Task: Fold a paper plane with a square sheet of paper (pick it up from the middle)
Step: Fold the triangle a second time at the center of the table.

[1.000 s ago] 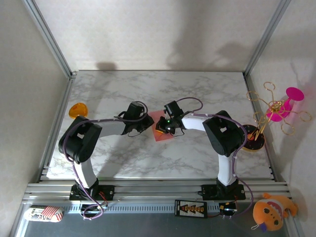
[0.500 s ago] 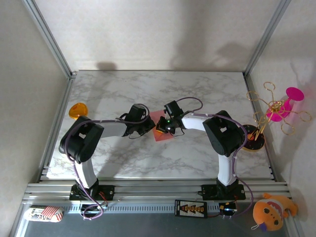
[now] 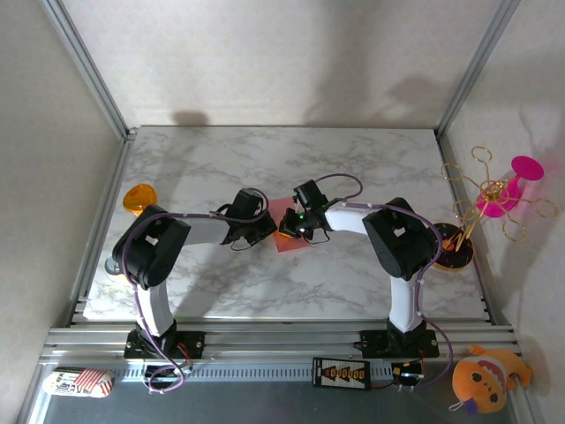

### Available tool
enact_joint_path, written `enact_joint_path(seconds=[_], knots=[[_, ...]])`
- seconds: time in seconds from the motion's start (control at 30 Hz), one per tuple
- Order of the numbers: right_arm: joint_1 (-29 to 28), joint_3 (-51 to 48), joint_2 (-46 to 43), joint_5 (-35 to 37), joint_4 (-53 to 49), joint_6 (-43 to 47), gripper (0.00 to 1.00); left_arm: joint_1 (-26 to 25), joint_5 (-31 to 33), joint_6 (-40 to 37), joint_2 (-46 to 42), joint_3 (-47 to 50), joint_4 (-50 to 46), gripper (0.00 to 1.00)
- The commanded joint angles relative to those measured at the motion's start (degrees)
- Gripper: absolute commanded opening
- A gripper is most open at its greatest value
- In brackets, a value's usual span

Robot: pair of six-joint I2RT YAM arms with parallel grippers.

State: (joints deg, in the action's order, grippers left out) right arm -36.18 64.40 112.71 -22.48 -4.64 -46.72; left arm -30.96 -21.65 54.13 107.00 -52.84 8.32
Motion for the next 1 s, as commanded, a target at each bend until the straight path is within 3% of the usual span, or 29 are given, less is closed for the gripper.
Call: enact_joint_path(seconds=[0.0, 0.17, 0.3, 0.97], knots=[[0.5, -1.2, -1.2, -0.7, -0.7, -0.1, 0.02, -0.3, 3.5, -1.9, 2.0, -0.6, -4.7, 0.0], [1.3, -1.2, -4.2, -2.7, 2.3, 0.2, 0.04, -0.3, 4.8, -2.9, 2.0, -1.1, -6.5, 0.0], [1.9, -1.6, -5.6, -0.3, 1.3, 1.8, 0.04, -0.3, 5.0, -3.6, 2.2, -1.4, -7.2, 0.0], [3.2, -5.9, -1.9, 6.0, -1.9, -0.5, 0.04, -0.4, 3.4, -4.0, 1.7, -4.8, -6.6, 0.0]])
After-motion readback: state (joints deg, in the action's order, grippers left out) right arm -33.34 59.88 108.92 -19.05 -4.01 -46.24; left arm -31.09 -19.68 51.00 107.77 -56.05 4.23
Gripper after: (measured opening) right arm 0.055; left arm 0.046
